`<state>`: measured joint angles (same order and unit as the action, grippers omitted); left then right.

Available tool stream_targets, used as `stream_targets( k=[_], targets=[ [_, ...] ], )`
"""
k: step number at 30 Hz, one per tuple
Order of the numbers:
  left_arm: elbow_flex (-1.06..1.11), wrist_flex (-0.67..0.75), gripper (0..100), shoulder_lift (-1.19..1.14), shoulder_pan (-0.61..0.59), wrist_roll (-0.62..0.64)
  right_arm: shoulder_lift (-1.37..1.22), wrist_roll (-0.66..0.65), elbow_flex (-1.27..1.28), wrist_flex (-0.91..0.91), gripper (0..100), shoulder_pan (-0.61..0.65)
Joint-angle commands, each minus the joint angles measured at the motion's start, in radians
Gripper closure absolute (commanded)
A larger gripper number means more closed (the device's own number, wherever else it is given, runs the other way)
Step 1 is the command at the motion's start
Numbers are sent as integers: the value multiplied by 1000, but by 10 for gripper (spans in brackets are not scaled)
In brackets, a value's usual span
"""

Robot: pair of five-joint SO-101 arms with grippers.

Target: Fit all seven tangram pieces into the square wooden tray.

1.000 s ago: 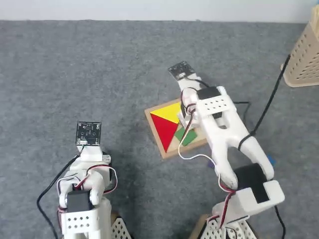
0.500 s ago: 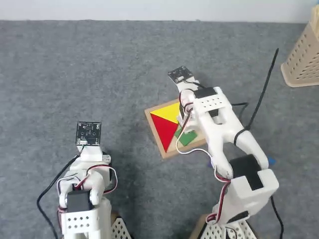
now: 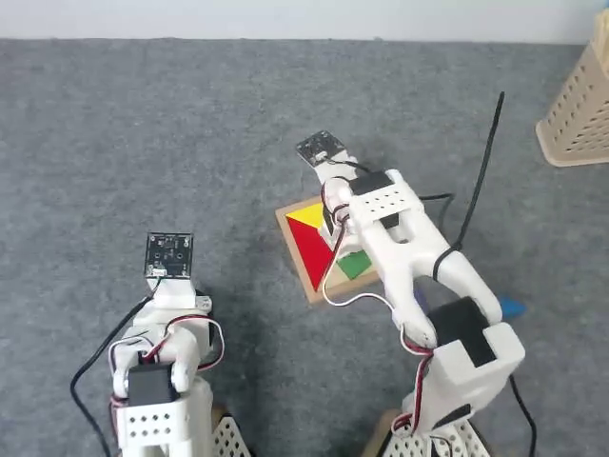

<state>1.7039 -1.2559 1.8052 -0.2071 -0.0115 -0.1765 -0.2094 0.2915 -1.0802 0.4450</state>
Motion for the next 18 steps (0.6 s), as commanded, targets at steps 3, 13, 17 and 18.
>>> stream_targets(
  k=[3,13,17,18],
  targets=[
    [-19,-6,988,21,-5,8,182,118,3,42,991,-101],
    [-19,-6,988,21,-5,8,160,86,157,197,992,-116],
    [-19,-6,988,21,-5,8,116,51,157,197,992,-64],
    [-19,-6,988,21,-5,8,111,51,157,197,992,-45]
  ],
)
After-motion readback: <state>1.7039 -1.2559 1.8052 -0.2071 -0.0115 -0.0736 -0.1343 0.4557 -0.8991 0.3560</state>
